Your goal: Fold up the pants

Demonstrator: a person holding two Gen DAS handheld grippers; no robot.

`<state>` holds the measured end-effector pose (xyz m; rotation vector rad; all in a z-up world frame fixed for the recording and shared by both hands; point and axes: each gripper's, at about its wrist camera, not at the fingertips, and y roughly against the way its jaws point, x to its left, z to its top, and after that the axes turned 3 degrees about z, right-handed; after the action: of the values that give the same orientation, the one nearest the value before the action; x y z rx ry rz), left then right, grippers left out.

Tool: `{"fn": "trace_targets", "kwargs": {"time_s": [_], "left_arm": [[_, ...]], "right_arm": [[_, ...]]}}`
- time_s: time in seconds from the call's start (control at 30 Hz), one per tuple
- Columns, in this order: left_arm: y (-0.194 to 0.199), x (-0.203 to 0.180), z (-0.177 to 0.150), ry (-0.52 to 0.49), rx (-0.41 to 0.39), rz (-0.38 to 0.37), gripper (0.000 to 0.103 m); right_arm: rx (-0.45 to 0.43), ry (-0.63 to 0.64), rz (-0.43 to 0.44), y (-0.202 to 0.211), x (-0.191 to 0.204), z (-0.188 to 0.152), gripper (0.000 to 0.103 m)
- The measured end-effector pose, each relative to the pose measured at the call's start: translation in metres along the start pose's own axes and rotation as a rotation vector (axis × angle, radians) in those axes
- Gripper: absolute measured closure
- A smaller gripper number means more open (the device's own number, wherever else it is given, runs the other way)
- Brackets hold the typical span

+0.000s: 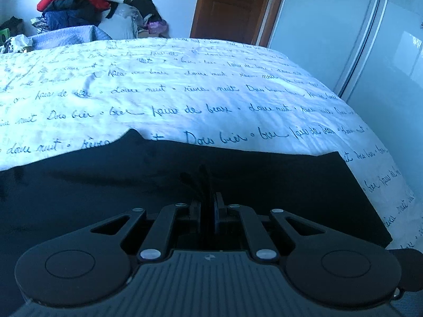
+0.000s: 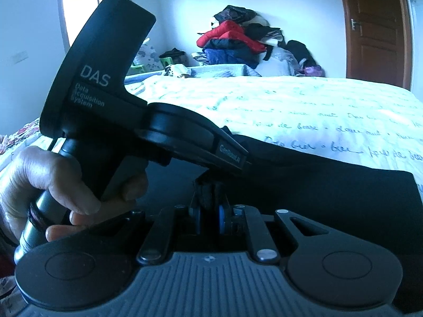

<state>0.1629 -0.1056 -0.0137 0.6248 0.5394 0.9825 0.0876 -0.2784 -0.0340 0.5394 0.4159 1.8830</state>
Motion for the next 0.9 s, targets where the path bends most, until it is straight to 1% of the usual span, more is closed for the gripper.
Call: {"fn": "trace_targets", "kwargs": {"time_s": [0.17,0.4,0.7,0.9], "left_arm": [[0.000,0.013,0.001,0.009,-0.010,0.006,0.089],[0.001,0.021,0.001,-0.004,-0.022,0.023,0.089],[0.000,0.020,-0.001,-0.037,-0.015,0.057,0.089],[-0.001,0.019,-0.003,-0.049,-0.011,0.081,0.085]], "right_arm": [[0.009,0.024,0.021,-0.010,0.004,0.003,0.091],[0.016,0.028,0.044,-0.022,0.010,0.004,0.091],[0.027,0.026,0.051,-0.028,0.014,0.005,0.090],[0.046,0.027,0.053,-0.034,0.011,0.003,0.090]]}}
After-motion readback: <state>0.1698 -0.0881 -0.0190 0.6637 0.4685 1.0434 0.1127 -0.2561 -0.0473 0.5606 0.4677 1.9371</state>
